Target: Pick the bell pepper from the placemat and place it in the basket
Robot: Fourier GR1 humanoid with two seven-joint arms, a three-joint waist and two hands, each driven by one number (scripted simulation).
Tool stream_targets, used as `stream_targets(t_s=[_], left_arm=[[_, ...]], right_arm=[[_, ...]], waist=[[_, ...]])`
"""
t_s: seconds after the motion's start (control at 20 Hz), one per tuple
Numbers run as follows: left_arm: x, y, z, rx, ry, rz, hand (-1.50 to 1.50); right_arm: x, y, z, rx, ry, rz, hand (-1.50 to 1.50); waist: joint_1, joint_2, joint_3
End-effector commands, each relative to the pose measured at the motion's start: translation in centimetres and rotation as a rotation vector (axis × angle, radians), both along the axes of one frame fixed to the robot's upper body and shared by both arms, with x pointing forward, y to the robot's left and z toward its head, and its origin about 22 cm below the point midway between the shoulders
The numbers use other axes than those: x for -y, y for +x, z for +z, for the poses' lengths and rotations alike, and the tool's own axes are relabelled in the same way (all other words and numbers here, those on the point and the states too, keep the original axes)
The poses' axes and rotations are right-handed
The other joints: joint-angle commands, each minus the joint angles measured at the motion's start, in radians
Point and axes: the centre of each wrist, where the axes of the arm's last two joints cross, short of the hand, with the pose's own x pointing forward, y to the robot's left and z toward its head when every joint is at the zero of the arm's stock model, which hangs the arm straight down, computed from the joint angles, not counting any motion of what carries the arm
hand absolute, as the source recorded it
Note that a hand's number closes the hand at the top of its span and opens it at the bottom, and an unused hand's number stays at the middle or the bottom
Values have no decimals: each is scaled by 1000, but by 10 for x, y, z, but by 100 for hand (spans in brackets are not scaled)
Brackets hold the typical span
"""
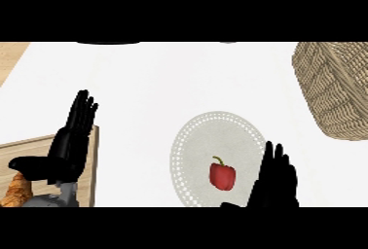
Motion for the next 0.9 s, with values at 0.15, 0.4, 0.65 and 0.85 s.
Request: stream_targets(t_s=[0.15, 0.4, 0.65, 0.85], left_arm=[[-5, 0, -4, -14, -6, -9, 0], [-4, -5, -1, -6, -1, -9, 0], [-7, 5, 2, -3, -10, 2, 0], [-4, 9, 7, 9, -15, -12, 0]], right_arm=[[-9, 11, -12, -87, 76, -203, -150], [-8, 20, -14, -121, 94, -200, -150], [-4, 22, -16, -140, 125, -217, -150], [-10, 30, -25, -132, 134, -204, -150]], waist=[[-1, -1, 0], [4, -2, 0], [-5, -2, 1], [-1, -1, 1]])
